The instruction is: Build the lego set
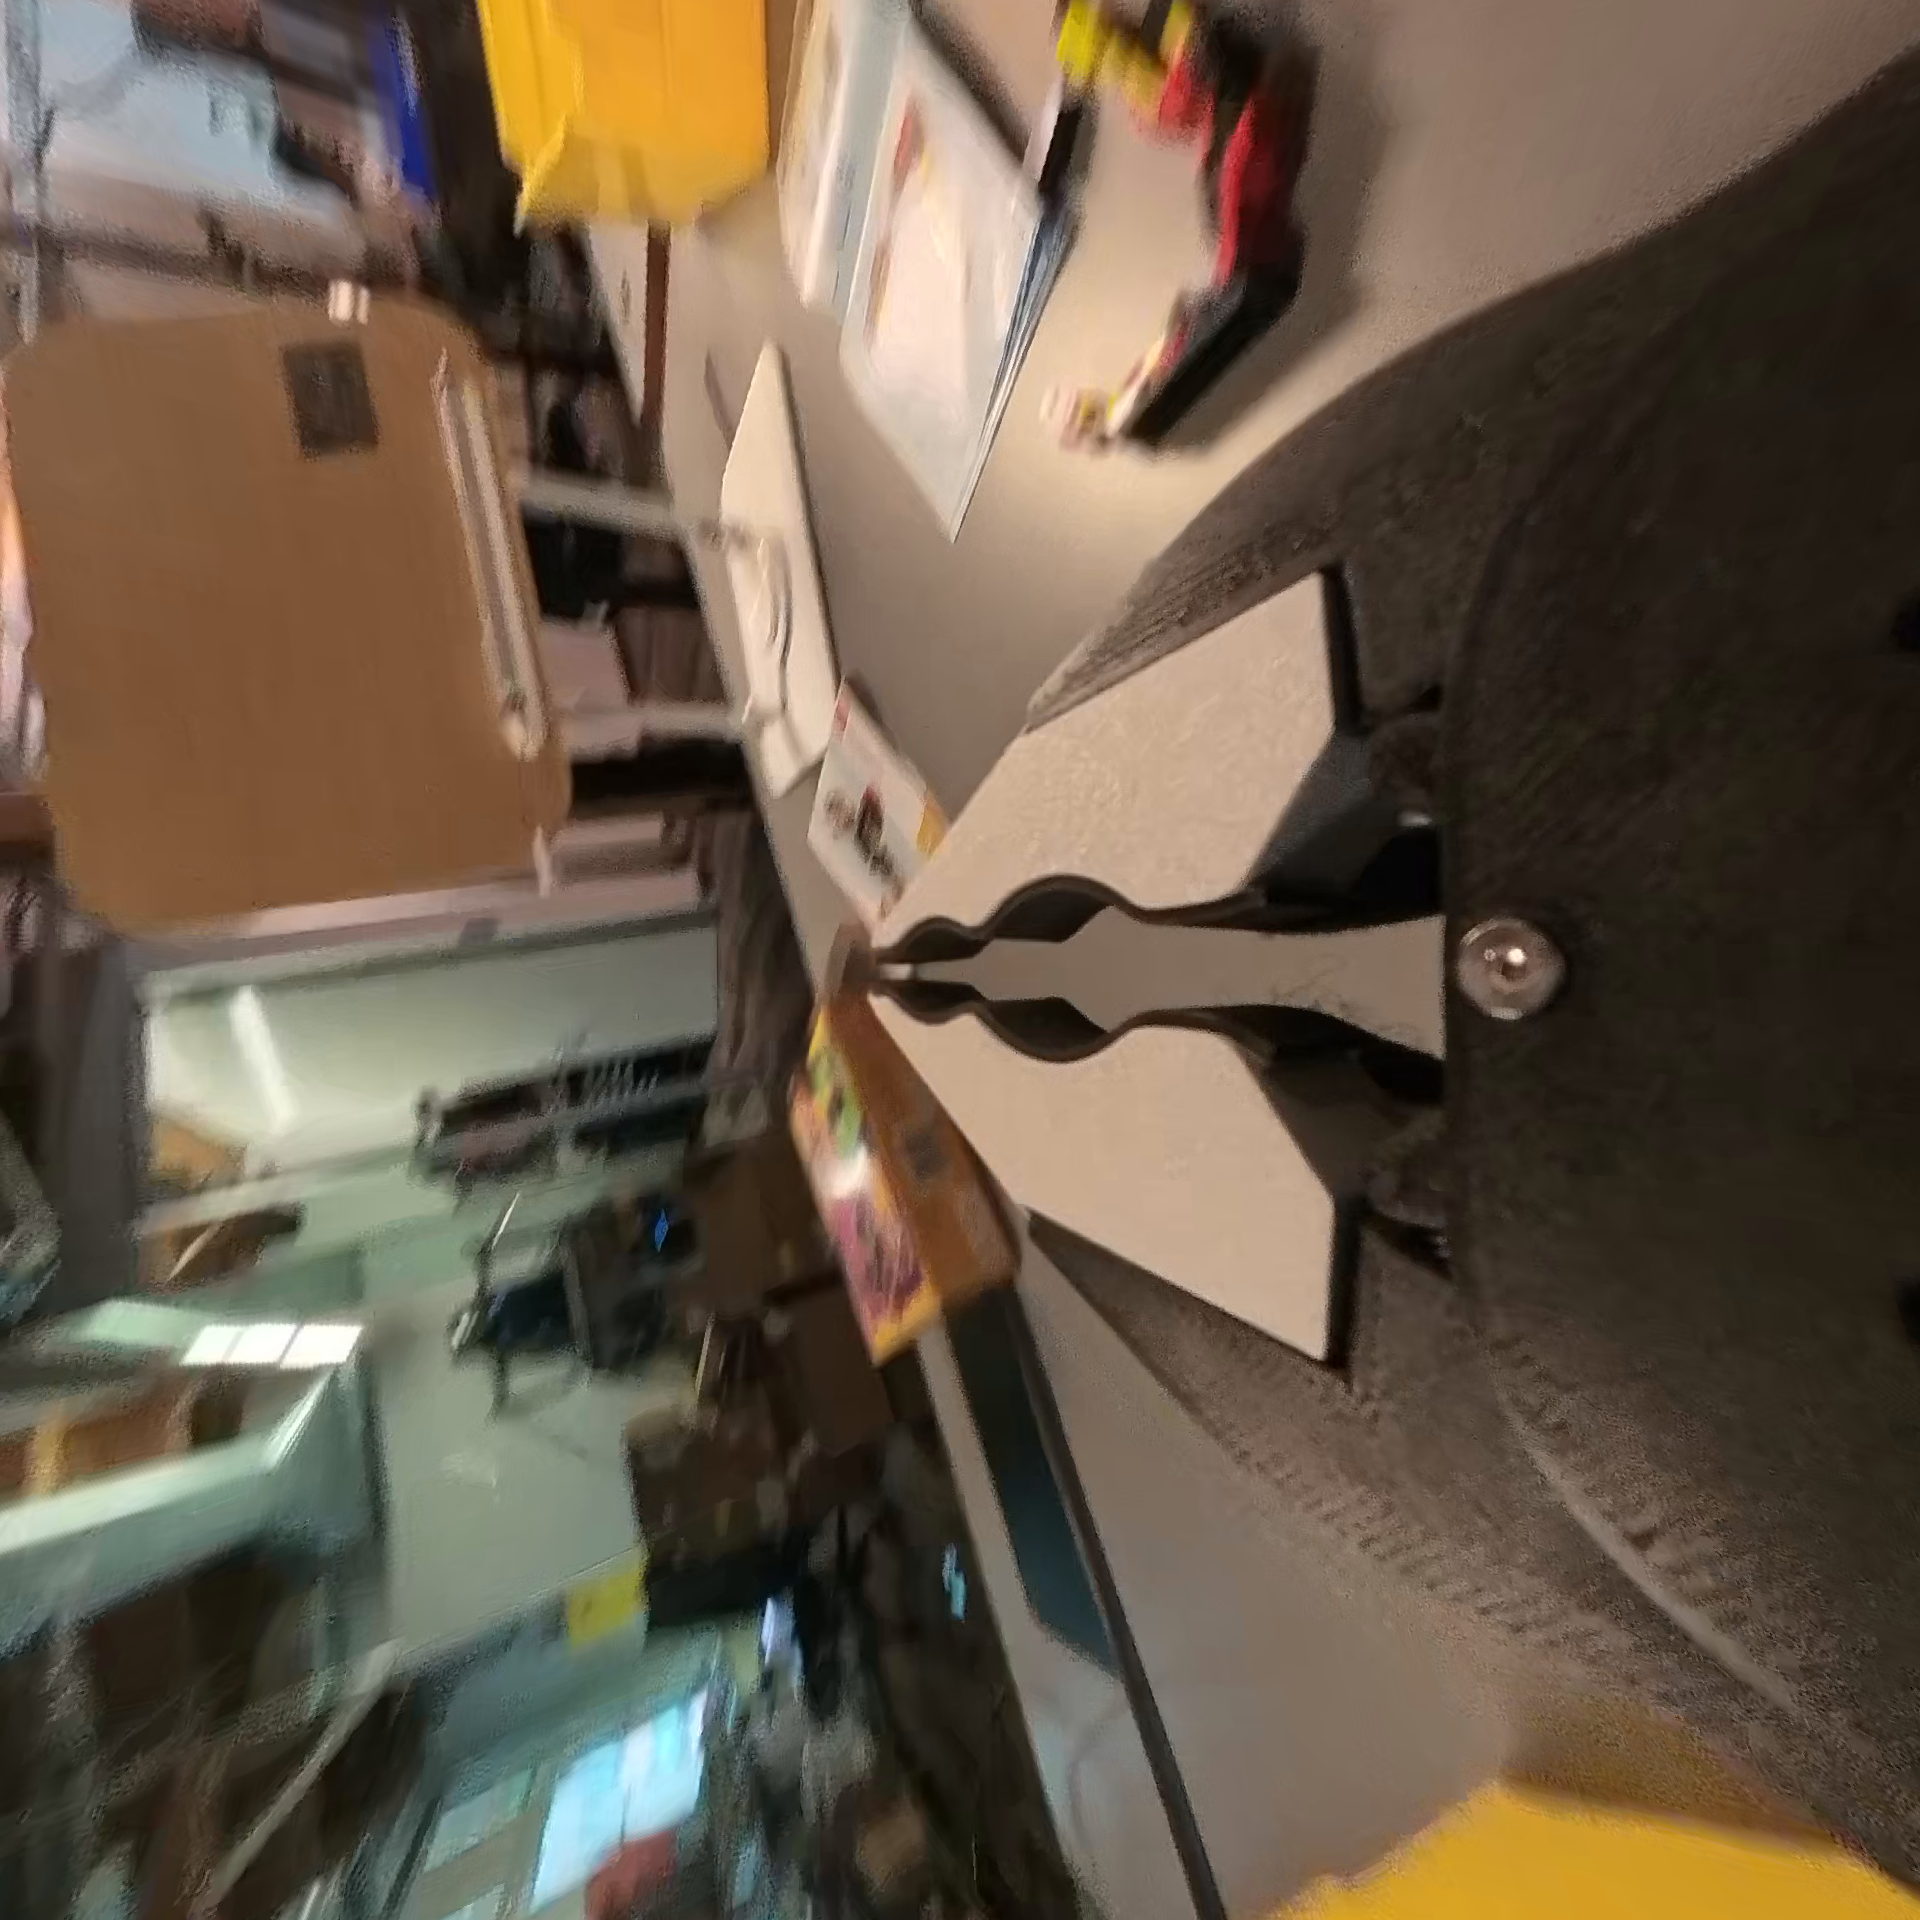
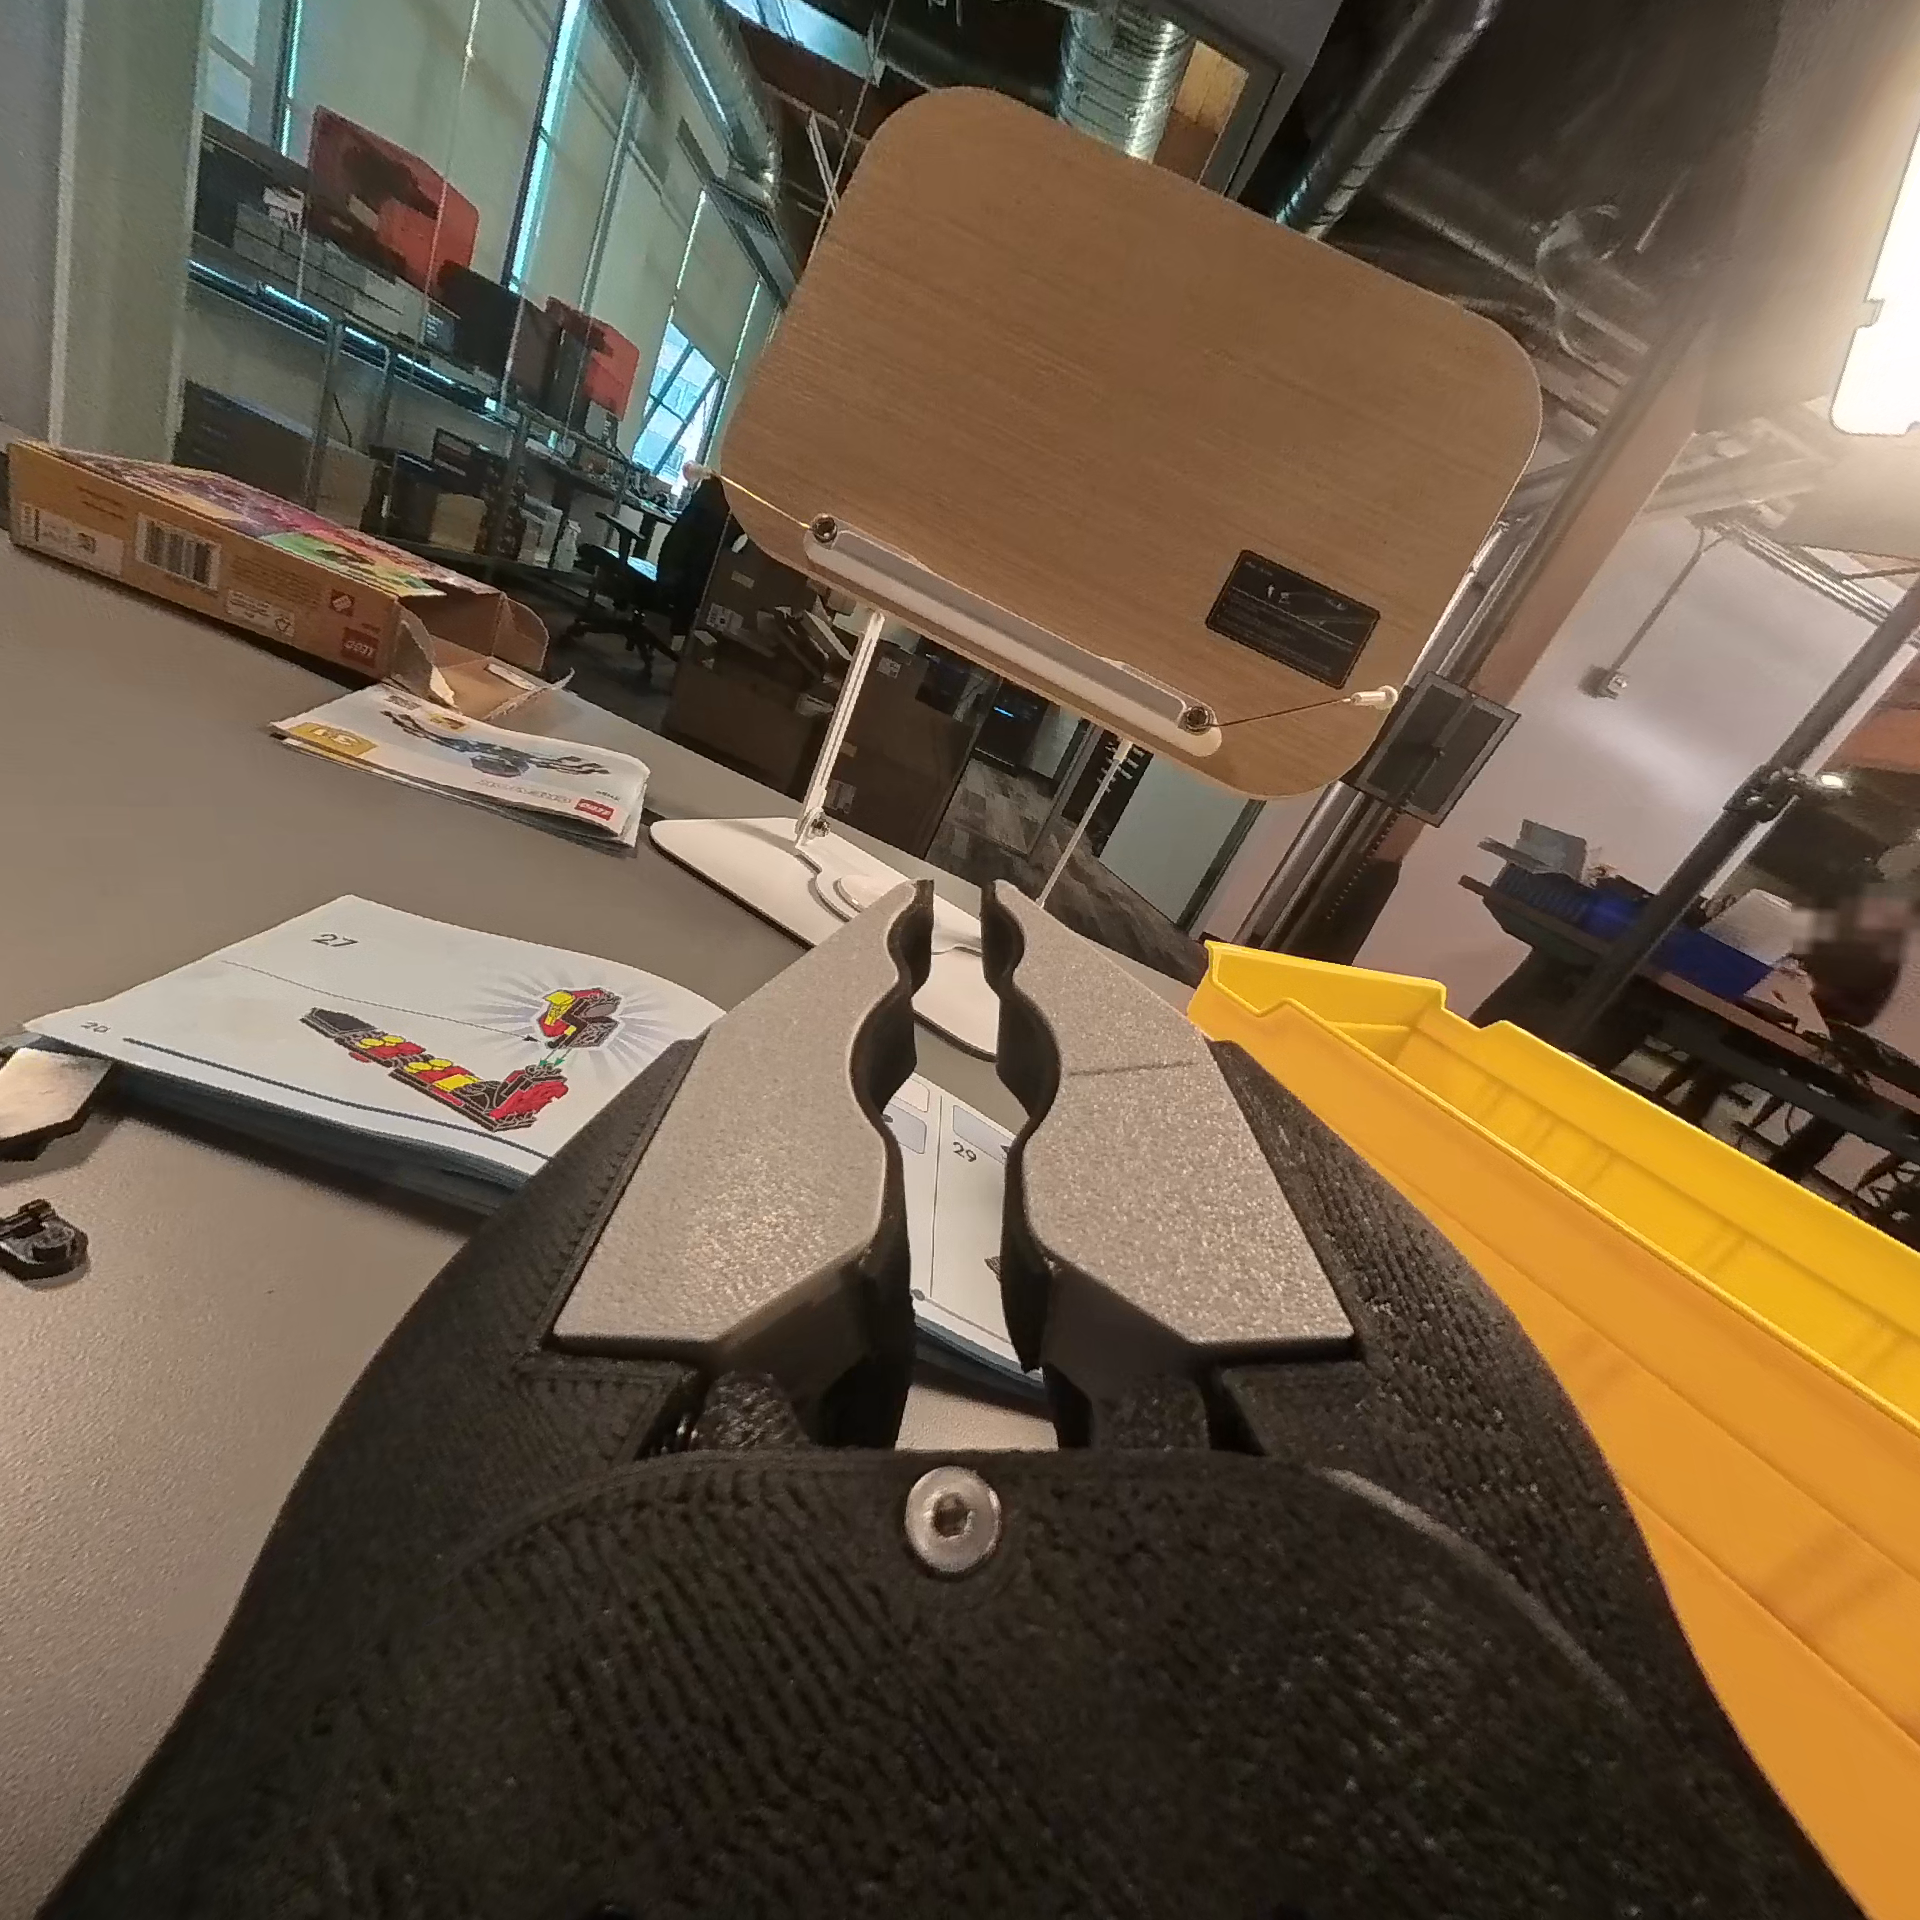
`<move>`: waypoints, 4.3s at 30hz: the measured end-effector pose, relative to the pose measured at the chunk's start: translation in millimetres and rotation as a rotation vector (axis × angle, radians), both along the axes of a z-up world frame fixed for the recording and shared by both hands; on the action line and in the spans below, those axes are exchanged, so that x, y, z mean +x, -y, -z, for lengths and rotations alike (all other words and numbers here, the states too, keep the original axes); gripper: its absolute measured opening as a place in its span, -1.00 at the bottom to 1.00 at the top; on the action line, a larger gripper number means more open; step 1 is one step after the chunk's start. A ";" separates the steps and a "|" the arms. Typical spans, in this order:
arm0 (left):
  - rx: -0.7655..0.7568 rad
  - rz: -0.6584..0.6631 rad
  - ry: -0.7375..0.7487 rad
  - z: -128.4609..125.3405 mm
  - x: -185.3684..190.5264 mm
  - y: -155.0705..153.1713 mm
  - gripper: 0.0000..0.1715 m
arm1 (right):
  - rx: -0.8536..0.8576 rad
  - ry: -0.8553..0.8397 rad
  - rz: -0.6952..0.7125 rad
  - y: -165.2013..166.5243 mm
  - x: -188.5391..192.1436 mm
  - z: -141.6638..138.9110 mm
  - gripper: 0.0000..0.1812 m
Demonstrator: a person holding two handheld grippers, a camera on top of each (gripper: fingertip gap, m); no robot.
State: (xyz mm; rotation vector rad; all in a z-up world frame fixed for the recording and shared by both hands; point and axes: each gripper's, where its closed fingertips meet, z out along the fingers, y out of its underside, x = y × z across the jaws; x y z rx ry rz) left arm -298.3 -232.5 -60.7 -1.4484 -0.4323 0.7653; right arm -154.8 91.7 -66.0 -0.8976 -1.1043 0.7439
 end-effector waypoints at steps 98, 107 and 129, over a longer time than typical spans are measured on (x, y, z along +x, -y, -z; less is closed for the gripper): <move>-0.110 0.663 0.395 28.2 78.6 -71.0 -0.83 | -0.195 0.426 -0.747 194.5 -36.0 -6.5 -0.93; -0.467 0.286 0.707 108.9 37.0 -43.1 -0.82 | 0.422 0.417 -0.555 186.6 -28.9 22.1 -0.93; -0.319 0.946 0.500 43.3 174.7 -124.6 -0.63 | -0.662 0.535 -1.093 206.3 29.8 14.0 -0.93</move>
